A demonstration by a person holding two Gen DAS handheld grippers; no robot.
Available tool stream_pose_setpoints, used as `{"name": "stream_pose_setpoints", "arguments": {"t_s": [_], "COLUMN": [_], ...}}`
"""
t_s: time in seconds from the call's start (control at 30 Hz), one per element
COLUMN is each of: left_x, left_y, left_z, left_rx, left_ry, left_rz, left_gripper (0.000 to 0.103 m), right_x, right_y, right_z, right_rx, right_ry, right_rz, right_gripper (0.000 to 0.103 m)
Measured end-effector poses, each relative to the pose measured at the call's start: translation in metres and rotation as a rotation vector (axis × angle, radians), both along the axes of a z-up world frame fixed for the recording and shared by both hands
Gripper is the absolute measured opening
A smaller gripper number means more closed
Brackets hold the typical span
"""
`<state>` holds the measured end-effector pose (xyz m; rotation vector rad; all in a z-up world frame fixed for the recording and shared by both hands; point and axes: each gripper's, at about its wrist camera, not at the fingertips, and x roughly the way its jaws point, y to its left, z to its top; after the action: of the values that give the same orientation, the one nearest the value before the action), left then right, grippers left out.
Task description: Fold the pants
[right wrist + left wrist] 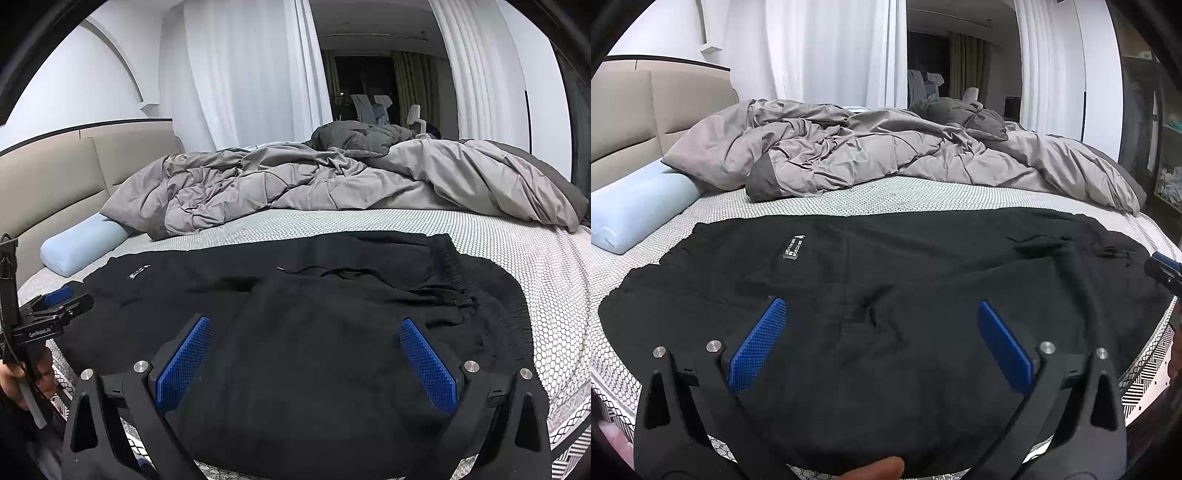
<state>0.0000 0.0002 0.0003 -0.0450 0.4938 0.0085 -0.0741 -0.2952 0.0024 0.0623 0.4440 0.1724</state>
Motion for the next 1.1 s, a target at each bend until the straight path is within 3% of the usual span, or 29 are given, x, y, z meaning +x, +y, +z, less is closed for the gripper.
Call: {"name": "stream_pose_setpoints", "arguments": {"t_s": [0.23, 1.1], "left_x": [0.004, 0.005], "left_y": [0.017, 0.015], "left_z": [-0.004, -0.004], "left_rx": [-0.001, 0.0], "left_ry": [0.001, 0.002], "left_rz": [0.001, 0.002], "left_gripper": [0.103, 0.103], "right_x": [0.002, 0.003], "right_y": [0.001, 0.002], "right_z": [-0.001, -0.003], "right_rx": [-0.006, -0.007], "right_ry": [0.001, 0.007], "right_rz": [-0.004, -0.003], "right_gripper": [0.103, 0.103]}}
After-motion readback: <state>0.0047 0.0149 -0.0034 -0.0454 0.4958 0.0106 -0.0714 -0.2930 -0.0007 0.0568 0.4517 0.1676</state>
